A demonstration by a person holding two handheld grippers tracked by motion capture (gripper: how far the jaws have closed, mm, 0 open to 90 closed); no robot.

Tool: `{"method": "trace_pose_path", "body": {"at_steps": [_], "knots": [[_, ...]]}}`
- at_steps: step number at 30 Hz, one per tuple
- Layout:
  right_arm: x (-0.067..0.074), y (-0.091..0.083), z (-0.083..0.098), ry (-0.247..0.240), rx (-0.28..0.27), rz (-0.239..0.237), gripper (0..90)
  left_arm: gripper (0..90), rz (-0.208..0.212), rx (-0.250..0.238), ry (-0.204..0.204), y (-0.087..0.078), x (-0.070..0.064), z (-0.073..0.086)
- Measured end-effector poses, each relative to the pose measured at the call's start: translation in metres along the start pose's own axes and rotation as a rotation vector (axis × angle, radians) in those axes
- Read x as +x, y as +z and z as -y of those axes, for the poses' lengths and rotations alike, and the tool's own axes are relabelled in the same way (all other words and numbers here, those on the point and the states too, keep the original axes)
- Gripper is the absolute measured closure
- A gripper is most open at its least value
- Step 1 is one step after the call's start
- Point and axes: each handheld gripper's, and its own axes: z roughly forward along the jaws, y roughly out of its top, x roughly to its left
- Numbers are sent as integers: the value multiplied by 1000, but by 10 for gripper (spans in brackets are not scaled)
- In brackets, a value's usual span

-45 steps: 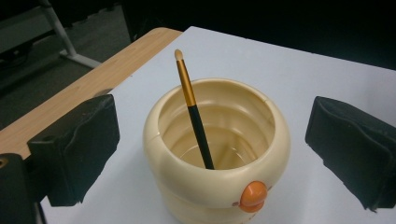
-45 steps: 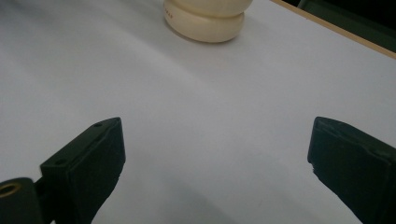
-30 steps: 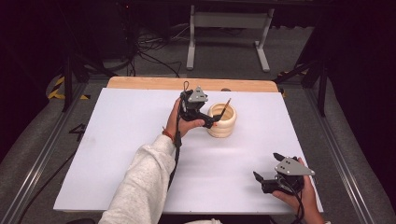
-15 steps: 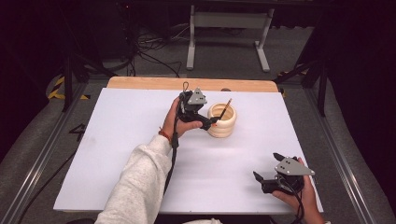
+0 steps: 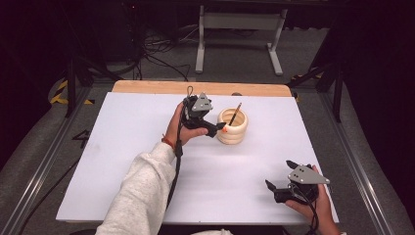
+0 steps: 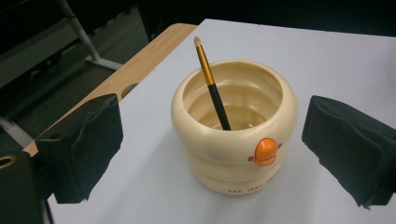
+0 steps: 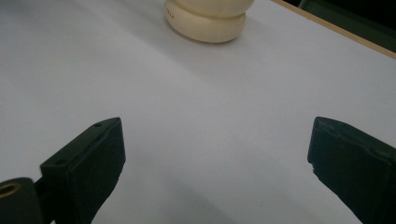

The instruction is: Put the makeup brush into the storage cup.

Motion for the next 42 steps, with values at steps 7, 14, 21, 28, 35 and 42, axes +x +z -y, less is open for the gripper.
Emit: {"method": "trace_pose_path", "body": {"at_steps": [7,14,21,28,35,42], "knots": [[0,0,0,-1,1,-1,48,64,-3,-4,11,-5,-1,1],[0,0,0,0,3,-2,48,56,-14,-2,24,-9,-4,3],[0,0,0,2,3,-1,48,55,-22,-4,49,-14,-5,2],[0,0,0,1,3,-1,48,54,-21,-5,56,-18,-7,5],[1,1,0,-1,5,-2,48,50,-26,17,75,-19,-9,8],[1,1,0,-2,4,-1,48,51,-26,19,70,-24,-9,10]]}}
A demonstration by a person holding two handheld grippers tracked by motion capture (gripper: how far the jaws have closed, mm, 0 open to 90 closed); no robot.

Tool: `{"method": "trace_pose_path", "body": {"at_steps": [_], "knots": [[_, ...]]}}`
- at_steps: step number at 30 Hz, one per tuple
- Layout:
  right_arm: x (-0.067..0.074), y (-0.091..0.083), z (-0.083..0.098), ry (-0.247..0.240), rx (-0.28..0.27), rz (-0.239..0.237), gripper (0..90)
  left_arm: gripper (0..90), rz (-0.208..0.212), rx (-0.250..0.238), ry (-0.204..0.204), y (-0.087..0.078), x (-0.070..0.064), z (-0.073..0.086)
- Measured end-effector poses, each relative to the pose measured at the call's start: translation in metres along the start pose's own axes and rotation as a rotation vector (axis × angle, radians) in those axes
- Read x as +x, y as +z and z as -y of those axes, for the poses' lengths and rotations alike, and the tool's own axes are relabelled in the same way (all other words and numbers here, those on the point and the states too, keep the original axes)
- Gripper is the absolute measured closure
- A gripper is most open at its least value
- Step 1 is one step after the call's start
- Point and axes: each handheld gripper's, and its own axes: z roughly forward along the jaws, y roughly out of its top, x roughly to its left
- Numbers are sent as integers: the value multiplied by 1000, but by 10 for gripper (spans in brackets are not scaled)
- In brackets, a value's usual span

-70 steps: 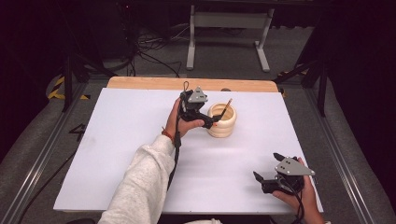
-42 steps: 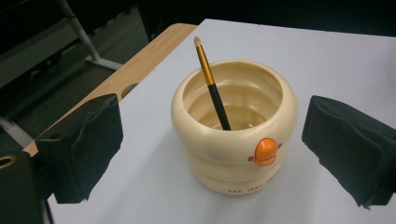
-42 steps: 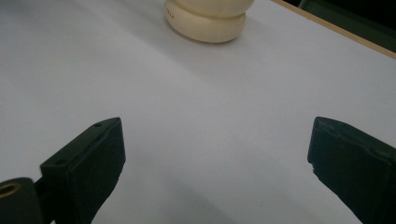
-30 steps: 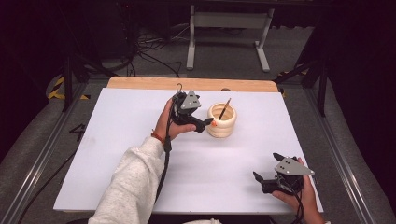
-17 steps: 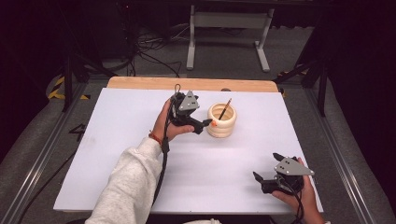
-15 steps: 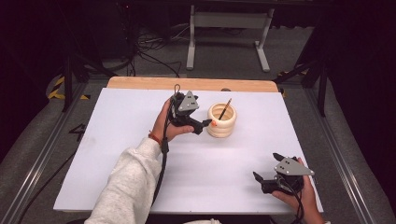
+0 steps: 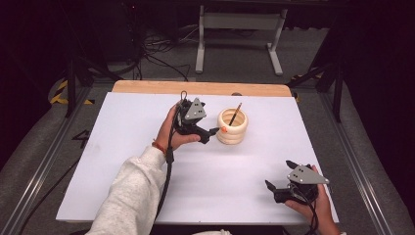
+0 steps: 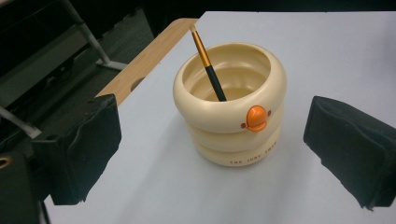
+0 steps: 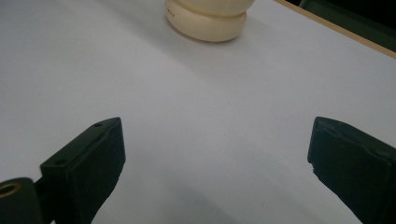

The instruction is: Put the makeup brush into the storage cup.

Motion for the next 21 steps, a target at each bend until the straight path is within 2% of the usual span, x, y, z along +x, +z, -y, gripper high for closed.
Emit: {"method": "trace_pose_path", "body": {"at_steps": [10,14,21], "knots": [[0,0,0,-2,0,2,48,52,1,-5,-1,-5,-2,4],[0,0,0,-1,-1,2,48,53,0,-4,15,-7,-3,5],[0,0,0,-2,-1,2,48,56,-14,-2,20,-13,-4,9]]}}
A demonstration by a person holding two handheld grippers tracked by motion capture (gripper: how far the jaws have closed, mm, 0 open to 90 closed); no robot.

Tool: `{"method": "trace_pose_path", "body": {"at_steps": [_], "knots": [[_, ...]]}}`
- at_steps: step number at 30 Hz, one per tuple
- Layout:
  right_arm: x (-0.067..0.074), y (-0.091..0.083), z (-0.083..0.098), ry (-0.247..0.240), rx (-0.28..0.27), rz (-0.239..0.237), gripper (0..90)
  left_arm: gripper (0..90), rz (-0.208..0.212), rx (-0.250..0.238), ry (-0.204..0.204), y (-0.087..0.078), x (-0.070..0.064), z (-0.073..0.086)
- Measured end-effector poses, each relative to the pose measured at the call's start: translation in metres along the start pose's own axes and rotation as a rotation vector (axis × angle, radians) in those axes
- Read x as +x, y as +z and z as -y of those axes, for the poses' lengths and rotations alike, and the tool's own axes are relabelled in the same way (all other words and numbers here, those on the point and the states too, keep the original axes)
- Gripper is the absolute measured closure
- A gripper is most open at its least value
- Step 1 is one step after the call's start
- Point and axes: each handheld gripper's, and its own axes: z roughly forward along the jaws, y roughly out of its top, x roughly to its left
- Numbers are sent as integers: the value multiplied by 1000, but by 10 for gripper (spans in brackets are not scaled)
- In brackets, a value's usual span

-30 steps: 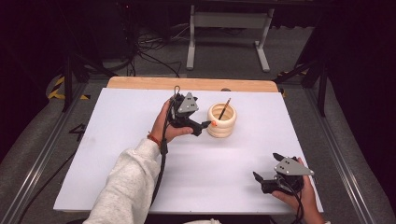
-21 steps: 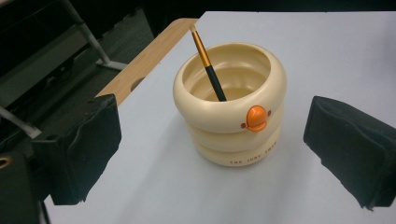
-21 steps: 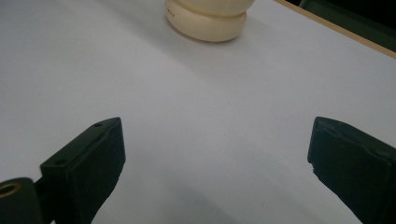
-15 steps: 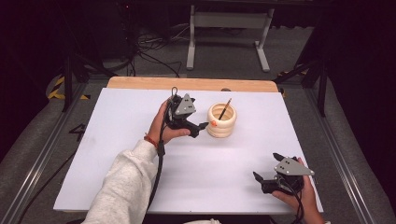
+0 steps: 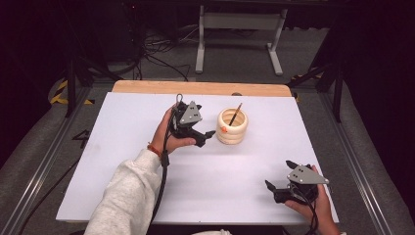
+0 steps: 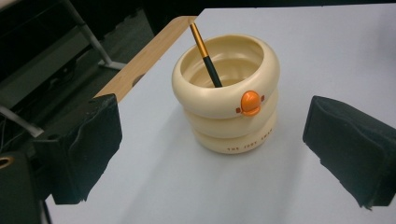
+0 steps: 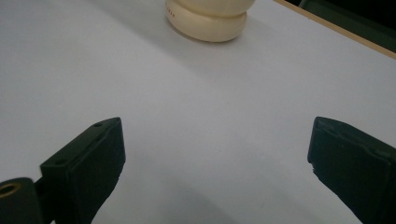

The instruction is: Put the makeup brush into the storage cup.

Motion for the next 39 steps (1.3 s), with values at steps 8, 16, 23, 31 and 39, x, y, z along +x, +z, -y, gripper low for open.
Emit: {"method": "trace_pose_path", "body": {"at_steps": [8,16,23,31,39], "knots": [[1,0,-1,-4,1,0,48,58,-1,1,9,-8,-1,3],[2,1,-1,-8,3,-4,48,58,0,-2,6,-15,-1,5],[3,1,-2,-8,3,-4,48,59,-5,3,18,-19,-2,7],[2,1,-2,-8,3,-4,48,58,-2,14,28,-25,-3,12],[3,1,-2,-8,5,-5,48,58,-9,17,30,-31,-3,18]]}}
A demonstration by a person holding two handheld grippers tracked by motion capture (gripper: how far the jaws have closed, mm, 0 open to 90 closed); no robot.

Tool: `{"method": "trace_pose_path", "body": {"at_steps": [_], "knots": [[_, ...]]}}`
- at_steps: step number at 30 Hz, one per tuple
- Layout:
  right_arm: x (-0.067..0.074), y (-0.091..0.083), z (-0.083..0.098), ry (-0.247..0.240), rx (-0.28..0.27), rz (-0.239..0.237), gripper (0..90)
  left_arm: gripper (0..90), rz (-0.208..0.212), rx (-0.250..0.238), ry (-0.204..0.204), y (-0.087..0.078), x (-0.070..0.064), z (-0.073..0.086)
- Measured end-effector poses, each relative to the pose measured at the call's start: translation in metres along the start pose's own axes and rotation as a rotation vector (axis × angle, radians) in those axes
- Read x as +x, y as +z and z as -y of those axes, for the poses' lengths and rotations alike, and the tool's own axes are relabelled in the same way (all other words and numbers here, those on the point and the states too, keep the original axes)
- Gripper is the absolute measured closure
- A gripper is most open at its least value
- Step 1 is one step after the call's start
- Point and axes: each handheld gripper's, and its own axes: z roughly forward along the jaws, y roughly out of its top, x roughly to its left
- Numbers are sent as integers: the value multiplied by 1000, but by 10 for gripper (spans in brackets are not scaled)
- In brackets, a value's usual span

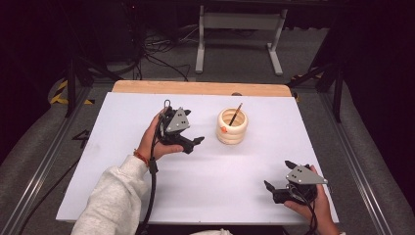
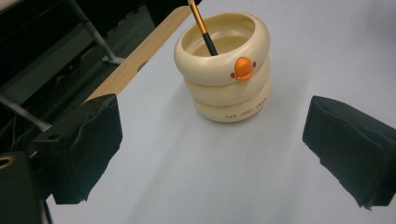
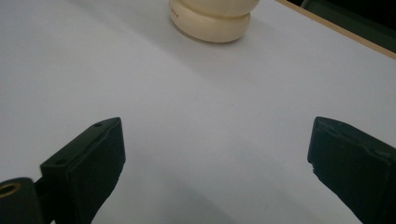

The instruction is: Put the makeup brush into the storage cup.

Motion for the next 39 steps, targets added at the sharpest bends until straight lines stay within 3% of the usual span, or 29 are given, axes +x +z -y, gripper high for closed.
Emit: {"method": "trace_pose_path", "body": {"at_steps": [11,32,39], "knots": [[0,1,0,-2,0,0,48,54,-4,19,3,-9,-1,7],[1,1,0,-6,3,-1,48,54,-20,9,11,-22,-5,19],[0,0,0,-2,2,1,48,54,-17,13,-3,-29,-5,25]]}}
